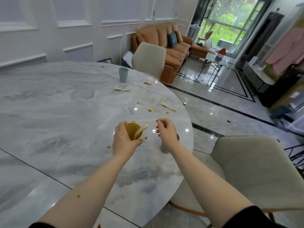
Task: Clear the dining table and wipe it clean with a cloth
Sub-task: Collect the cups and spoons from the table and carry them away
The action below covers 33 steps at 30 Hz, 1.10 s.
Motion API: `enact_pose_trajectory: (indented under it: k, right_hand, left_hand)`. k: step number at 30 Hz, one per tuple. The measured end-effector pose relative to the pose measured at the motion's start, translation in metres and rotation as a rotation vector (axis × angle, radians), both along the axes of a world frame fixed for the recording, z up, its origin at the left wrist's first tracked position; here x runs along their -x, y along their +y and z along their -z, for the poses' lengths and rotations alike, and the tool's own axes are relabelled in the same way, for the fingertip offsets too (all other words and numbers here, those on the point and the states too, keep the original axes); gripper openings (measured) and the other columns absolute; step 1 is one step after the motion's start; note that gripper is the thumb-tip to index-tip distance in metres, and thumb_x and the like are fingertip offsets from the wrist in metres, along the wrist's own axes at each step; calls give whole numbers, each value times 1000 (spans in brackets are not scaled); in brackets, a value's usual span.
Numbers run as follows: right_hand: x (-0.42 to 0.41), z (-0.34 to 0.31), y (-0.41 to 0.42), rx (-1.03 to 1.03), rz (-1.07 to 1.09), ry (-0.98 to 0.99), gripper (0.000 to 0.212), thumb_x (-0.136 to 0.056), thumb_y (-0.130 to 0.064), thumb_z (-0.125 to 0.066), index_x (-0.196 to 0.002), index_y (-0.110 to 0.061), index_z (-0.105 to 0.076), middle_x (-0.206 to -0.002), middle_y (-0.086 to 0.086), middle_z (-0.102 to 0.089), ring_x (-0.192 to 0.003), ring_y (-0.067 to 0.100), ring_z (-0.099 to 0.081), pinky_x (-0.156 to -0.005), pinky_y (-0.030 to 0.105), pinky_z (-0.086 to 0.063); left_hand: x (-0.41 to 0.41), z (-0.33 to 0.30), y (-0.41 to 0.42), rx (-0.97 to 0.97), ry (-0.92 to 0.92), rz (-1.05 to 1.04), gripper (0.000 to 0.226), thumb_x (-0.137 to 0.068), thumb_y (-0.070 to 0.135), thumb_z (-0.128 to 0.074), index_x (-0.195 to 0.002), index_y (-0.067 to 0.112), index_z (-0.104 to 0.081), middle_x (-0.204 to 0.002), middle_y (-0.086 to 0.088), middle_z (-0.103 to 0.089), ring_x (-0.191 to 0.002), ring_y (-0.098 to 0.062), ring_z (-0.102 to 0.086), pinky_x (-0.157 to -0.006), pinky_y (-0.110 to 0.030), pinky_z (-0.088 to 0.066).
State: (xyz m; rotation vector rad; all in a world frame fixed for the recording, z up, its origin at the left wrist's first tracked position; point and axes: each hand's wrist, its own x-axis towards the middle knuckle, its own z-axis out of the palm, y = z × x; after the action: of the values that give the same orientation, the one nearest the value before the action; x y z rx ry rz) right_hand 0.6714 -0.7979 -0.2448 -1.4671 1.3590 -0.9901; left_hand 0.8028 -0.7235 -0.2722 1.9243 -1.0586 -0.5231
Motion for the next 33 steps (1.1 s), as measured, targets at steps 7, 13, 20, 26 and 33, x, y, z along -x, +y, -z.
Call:
enact_pose_trajectory:
  k: [7, 13, 20, 26, 33]
  right_hand:
    - [32, -13, -31, 38, 50, 24, 19, -97, -15, -44, -106, -9, -59, -88, 4, -58, -70, 10, -54, -62, 16, -46]
    - [57, -25, -100, 46, 0, 90, 16, -97, -17, -45, -104, -12, -58, -87, 2, -58, -73, 10, -55, -59, 17, -44]
    - [83, 12, -218, 8, -54, 202, 12, -96, -18, -46, -99, -14, -57, -86, -2, -58, -78, 15, -59, -68, 28, -49]
    - [100, 58, -300, -40, -145, 344, 15, -95, -18, -46, -98, -12, -59, -86, 0, -59, -79, 19, -56, -62, 26, -43]
    - [101, 99, -360, -6, -252, 585, 21, -94, -15, -45, -107, -9, -60, -113, 11, -55, -87, 26, -57, -70, 29, -43]
  left_hand:
    - [18, -12, -20, -5, 19, 7, 92, -66, 32, -83, -138, 21, -28, -141, -4, -38, -124, -27, -46, -95, -37, -45]
    - [31, -21, -67, 13, 10, -39, 92, -66, 32, -83, -139, 21, -28, -141, -4, -37, -125, -28, -46, -96, -40, -45]
    - [56, -9, -158, 25, 52, -132, 92, -66, 31, -84, -138, 23, -27, -141, -3, -36, -126, -26, -43, -98, -38, -43]
    - [84, 14, -221, 10, 82, -218, 91, -66, 30, -84, -137, 18, -28, -139, -3, -37, -124, -24, -44, -98, -35, -42]
    - [95, 34, -275, -9, 81, -271, 90, -63, 29, -85, -134, 17, -31, -135, -4, -39, -118, -22, -47, -96, -34, -43]
